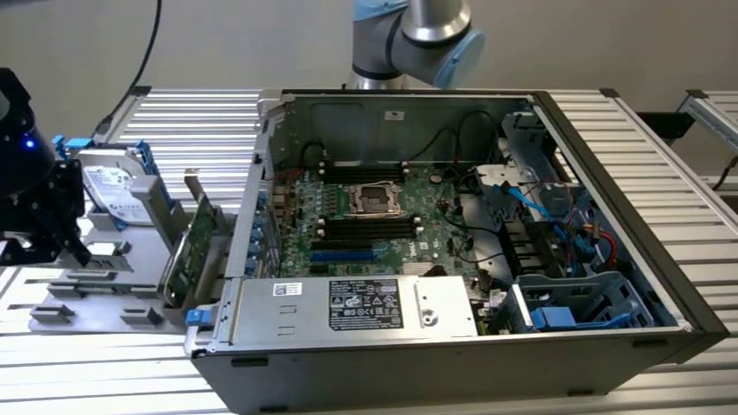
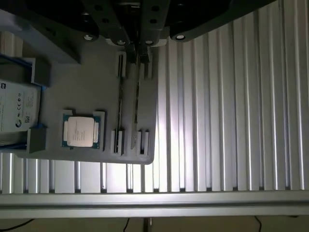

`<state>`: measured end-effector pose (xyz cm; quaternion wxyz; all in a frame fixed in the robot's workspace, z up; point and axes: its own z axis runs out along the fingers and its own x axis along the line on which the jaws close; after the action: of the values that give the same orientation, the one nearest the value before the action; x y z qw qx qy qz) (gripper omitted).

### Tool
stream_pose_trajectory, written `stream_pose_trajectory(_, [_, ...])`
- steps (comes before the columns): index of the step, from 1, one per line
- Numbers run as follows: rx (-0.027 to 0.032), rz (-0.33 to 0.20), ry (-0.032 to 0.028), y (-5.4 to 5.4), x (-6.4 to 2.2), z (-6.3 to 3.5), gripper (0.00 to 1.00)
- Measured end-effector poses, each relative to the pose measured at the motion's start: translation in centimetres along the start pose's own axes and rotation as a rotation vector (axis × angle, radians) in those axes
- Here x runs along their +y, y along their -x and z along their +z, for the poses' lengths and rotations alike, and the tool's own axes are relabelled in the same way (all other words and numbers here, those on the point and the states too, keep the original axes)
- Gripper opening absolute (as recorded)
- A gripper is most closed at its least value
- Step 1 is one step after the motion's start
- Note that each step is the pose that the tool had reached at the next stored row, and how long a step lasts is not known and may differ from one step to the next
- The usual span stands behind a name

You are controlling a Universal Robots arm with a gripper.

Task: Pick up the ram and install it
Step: 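Pick up the ram and move it above insertion slot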

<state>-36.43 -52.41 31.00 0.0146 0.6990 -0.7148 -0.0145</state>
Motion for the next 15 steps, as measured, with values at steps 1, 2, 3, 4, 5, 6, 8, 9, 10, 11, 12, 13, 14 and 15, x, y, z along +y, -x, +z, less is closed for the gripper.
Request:
stream_pose_trajectory(1, [-0.0008, -0.003, 0.0007, 0.0, -0.22, -0.36, 0.14])
stream_pose_trajectory(2, [-0.0013, -0.006, 0.0013, 0.0, -0.50, -0.67, 0.14])
stream_pose_trajectory(3, [-0.0014, -0.008, 0.0018, 0.0, -0.76, -0.93, 0.14])
stream_pose_trajectory(4, [-0.0015, -0.010, 0.0026, 0.0, -1.02, -1.20, 0.14])
stream_pose_trajectory(5, [-0.0017, -0.012, 0.0031, 0.0, -1.27, -1.45, 0.14])
stream_pose_trajectory(6, [-0.0019, -0.015, 0.0035, 0.0, -1.51, -1.71, 0.14])
stream_pose_trajectory(8, [-0.0021, -0.020, 0.0047, 0.0, -1.98, -2.25, 0.14])
stream_pose_trajectory(9, [-0.0024, -0.023, 0.0053, 0.0, -2.24, -2.53, 0.14])
stream_pose_trajectory(10, [-0.0028, -0.026, 0.0058, 0.1, -2.48, -2.79, 0.14])
stream_pose_trajectory(11, [-0.0031, -0.029, 0.0065, 0.1, -2.72, -3.07, 0.14])
stream_pose_trajectory(12, [-0.0034, -0.031, 0.0071, 0.1, -2.96, -3.35, 0.14])
stream_pose_trajectory(13, [-0.0036, -0.034, 0.0078, 0.1, -3.19, -3.65, 0.14])
stream_pose_trajectory(14, [-0.0040, -0.037, 0.0086, 0.1, -3.44, -3.95, 0.14])
stream_pose_trajectory(15, [-0.0042, -0.040, 0.0093, 0.1, -3.67, -4.23, 0.14])
